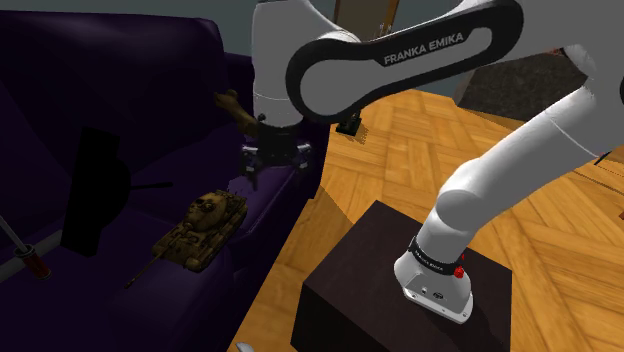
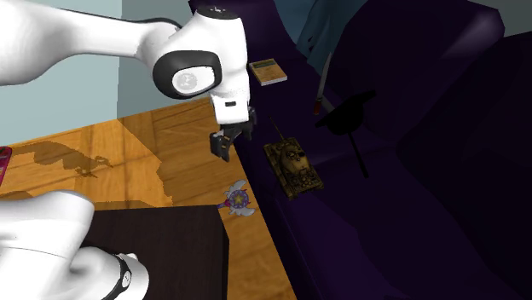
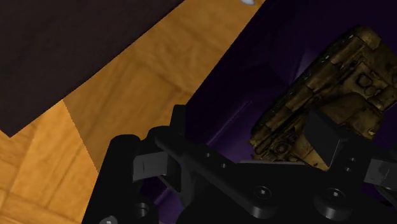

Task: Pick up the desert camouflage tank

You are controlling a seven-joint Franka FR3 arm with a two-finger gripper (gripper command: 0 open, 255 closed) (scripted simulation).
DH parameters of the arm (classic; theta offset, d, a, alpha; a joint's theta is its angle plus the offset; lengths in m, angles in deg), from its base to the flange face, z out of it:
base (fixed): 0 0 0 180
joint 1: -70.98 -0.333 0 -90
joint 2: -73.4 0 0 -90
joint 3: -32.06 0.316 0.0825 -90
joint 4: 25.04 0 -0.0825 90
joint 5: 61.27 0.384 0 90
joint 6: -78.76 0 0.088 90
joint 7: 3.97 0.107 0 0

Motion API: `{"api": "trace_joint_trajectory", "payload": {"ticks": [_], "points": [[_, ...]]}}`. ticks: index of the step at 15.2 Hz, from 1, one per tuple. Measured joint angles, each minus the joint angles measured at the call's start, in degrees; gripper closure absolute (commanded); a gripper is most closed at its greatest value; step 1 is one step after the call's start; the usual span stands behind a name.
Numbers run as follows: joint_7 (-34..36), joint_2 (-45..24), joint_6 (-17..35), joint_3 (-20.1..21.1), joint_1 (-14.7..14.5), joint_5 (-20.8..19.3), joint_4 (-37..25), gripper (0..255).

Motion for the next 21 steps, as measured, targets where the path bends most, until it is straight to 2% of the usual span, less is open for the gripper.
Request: {"api": "trace_joint_trajectory", "payload": {"ticks": [4, 6, 8, 11, 14, 18, 21], "points": [[14.57, -11.51, 3.62, 8.24, 4.61, -6.33, -6.31, 0], [23.42, -18.86, 4.86, 11.88, 6.2, -12.07, -9.95, 0], [32.1, -26.22, 4.87, 13.39, 6.01, -18.54, -13.96, 0], [44.19, -37.36, 4.15, 11.58, 1.76, -28.18, -20.62, 0], [52.76, -46.1, 1.54, 7.68, -4.13, -34.15, -29.06, 0], [60.59, -56.27, -0.81, 2.3, -11.29, -39.08, -39.94, 0], [62.21, -58.15, -0.24, 1.2, -12.46, -40.0, -41.04, 0]]}}
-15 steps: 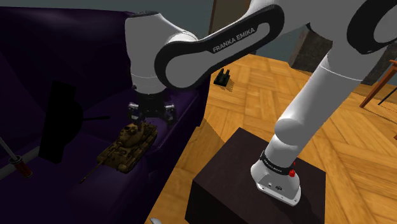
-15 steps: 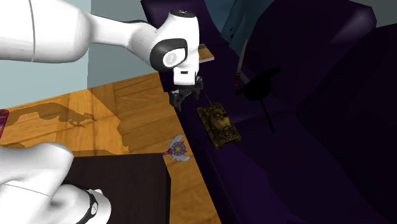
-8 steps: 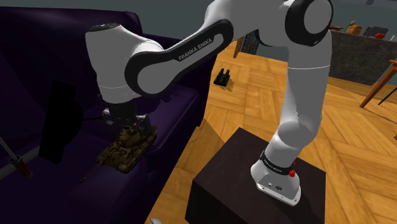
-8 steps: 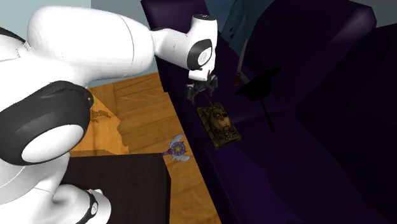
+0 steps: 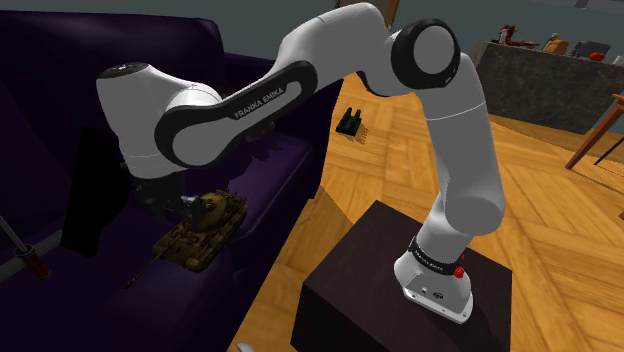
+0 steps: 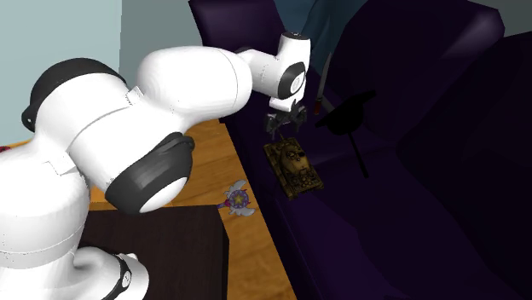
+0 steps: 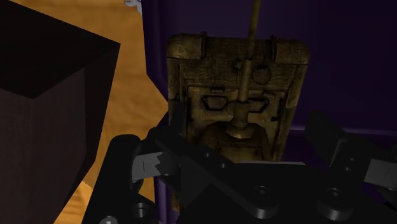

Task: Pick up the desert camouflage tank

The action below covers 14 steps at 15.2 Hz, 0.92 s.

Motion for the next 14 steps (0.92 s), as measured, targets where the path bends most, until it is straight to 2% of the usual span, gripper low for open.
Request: {"api": "trace_joint_trajectory", "payload": {"ticks": [5, 6, 14], "points": [[1.06, -2.22, 2.42, -1.2, -0.87, -1.5, 0.51, 0], [1.18, -2.32, 2.68, -1.26, -0.9, -1.6, 0.71, 255], [1.33, -2.41, 2.83, -1.34, -0.99, -1.73, 0.73, 255]]}}
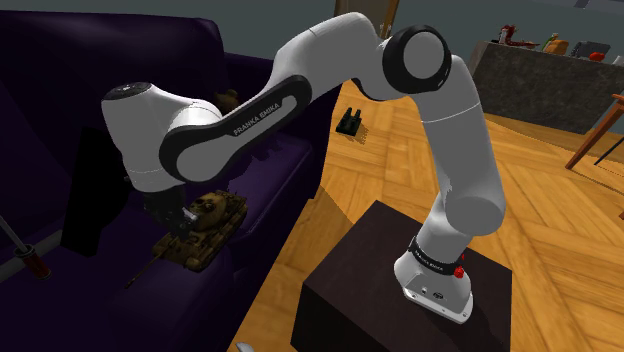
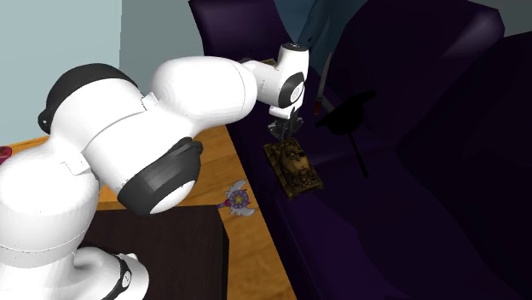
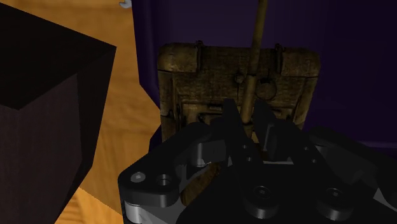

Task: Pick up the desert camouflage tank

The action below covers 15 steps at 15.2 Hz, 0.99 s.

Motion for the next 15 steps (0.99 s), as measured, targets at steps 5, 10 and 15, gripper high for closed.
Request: {"api": "trace_joint_trajectory", "payload": {"ticks": [5, 10, 15], "points": [[-0.38, 0.7, -1.08, 0.42, 0.24, 0.59, -0.39, 255], [-1.26, 2.5, -3.81, 1.42, 0.76, 1.98, -1.62, 255], [-2.11, 4.12, -6.56, 2.28, 1.17, 3.24, -3.07, 255]]}}
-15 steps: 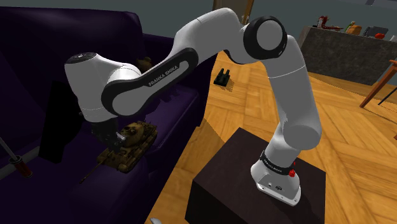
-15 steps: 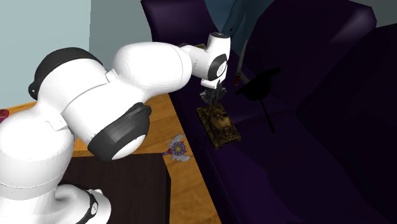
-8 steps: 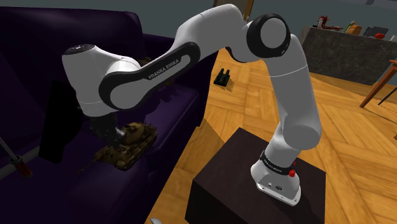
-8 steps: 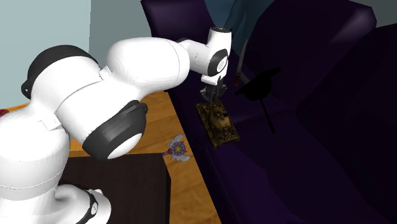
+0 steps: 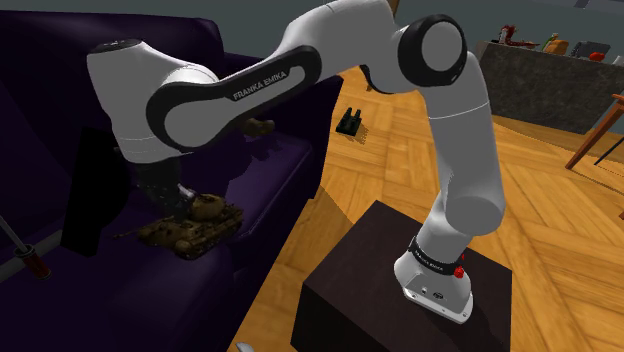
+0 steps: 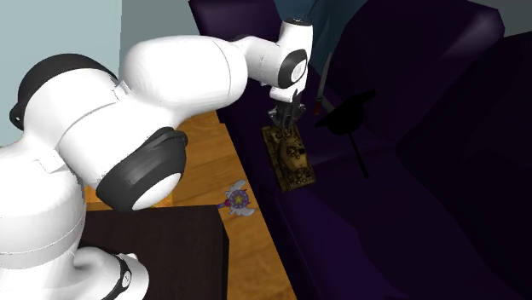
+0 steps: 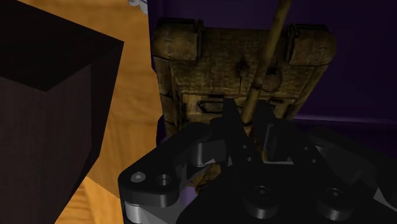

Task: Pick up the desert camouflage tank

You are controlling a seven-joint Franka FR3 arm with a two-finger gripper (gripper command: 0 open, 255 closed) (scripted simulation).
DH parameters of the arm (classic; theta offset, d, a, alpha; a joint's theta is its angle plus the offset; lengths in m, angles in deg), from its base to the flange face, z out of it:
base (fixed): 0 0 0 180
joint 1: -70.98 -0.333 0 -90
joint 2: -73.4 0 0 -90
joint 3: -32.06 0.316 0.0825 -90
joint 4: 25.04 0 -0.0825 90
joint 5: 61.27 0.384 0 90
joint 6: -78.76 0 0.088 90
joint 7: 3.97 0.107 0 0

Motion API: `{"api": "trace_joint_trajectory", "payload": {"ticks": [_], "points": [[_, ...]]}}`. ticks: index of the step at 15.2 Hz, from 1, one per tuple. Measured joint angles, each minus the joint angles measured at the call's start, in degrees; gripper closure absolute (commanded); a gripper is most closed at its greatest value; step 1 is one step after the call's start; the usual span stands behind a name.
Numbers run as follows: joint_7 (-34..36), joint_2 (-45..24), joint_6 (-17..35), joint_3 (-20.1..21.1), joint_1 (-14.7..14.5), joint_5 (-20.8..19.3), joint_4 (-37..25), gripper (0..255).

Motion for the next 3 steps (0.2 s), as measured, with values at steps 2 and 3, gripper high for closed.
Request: {"api": "trace_joint_trajectory", "payload": {"ticks": [2, 3], "points": [[-0.2, 0.44, -1.21, 0.27, -0.07, 0.41, -0.89, 255], [-0.38, 0.76, -1.5, 0.41, 0.11, 0.62, -0.91, 255]]}}
